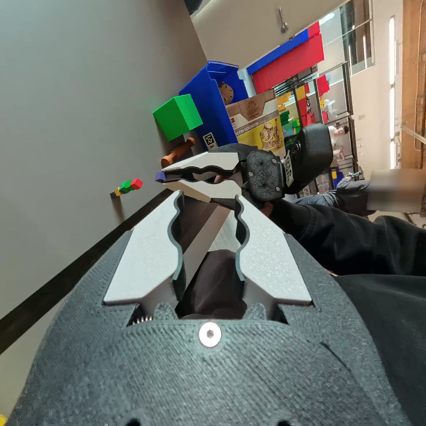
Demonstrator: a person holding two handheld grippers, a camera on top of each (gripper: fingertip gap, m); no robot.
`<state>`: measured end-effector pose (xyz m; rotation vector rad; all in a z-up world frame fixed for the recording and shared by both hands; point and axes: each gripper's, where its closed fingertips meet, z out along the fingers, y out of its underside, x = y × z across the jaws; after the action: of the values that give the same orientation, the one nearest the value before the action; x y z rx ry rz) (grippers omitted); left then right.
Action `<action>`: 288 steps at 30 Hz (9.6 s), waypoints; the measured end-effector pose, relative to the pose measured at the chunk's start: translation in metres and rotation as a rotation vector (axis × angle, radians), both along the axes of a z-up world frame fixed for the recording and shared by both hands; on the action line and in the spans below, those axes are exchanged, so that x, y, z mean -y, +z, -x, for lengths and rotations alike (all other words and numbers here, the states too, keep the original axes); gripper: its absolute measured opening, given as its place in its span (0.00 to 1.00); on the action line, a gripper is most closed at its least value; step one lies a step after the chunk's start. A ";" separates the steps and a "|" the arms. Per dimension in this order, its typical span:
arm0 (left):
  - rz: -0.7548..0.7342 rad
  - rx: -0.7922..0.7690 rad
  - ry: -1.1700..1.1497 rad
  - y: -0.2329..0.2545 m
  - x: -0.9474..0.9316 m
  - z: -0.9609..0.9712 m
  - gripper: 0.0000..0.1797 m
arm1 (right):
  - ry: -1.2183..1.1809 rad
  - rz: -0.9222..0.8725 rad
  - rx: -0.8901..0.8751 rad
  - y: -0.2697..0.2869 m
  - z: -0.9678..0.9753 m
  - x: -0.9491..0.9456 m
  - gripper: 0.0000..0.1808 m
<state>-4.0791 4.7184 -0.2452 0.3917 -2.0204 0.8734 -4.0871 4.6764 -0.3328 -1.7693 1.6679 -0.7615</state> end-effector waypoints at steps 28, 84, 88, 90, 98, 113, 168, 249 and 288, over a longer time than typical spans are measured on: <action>-0.043 -0.032 0.020 -0.014 -0.006 0.002 0.23 | 0.022 -0.051 -0.020 -0.028 -0.009 -0.002 0.05; 0.176 0.753 0.149 0.011 0.003 -0.008 0.24 | -0.112 0.018 0.115 0.078 0.069 -0.033 0.25; 0.117 0.744 0.183 0.009 -0.010 0.010 0.24 | -0.133 0.051 0.159 0.088 0.086 -0.028 0.30; 0.096 0.739 0.208 0.011 -0.015 0.020 0.23 | -0.183 0.043 0.179 0.091 0.094 -0.023 0.42; 0.006 0.791 0.224 0.006 -0.039 0.054 0.29 | -0.192 -0.003 0.190 0.086 0.118 -0.034 0.48; -0.006 0.792 0.262 -0.008 -0.026 -0.006 0.53 | -0.178 0.100 0.255 0.099 0.081 -0.012 0.19; 0.096 0.855 0.232 0.002 0.003 -0.031 0.00 | -0.349 -0.018 0.278 0.100 0.066 0.012 0.00; -0.121 0.755 0.132 -0.060 -0.027 -0.031 0.00 | -0.216 -0.040 -0.161 -0.005 0.028 -0.040 0.00; -0.178 0.729 0.173 -0.080 0.014 -0.008 0.21 | -0.186 -0.145 -0.068 0.024 0.069 -0.010 0.02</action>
<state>-4.0710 4.7040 -0.3253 0.3841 -2.7801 1.0450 -4.1559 4.6866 -0.3092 -1.5719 1.9032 -0.6483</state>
